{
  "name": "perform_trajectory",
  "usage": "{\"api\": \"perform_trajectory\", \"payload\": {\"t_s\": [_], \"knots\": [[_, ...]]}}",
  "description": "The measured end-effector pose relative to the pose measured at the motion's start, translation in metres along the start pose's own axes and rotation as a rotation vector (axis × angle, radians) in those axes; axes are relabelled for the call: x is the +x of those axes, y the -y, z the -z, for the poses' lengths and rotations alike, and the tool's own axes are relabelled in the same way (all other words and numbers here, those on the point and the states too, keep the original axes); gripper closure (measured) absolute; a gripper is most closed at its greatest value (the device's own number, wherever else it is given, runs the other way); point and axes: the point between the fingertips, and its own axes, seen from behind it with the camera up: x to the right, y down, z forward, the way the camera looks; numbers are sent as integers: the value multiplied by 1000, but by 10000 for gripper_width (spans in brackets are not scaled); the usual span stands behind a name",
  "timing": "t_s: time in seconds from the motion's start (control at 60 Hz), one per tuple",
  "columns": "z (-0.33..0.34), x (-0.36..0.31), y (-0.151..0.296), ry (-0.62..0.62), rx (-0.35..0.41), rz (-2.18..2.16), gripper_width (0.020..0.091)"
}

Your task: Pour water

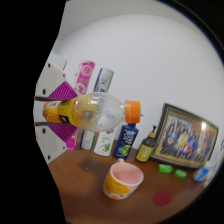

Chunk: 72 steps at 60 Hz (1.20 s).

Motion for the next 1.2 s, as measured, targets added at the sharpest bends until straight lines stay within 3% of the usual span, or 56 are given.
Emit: {"api": "perform_trajectory", "payload": {"t_s": [0.333,0.567,0.783,1.0,1.2], "knots": [[-42,42,36,65,1,-645,834],[-47,53,41,35,-30,-627,834],[-25,41,71,-77,-24,-72,832],[18,27,174,-185,116,593,833],[48,112,271,-454,176,1020,833]]}}
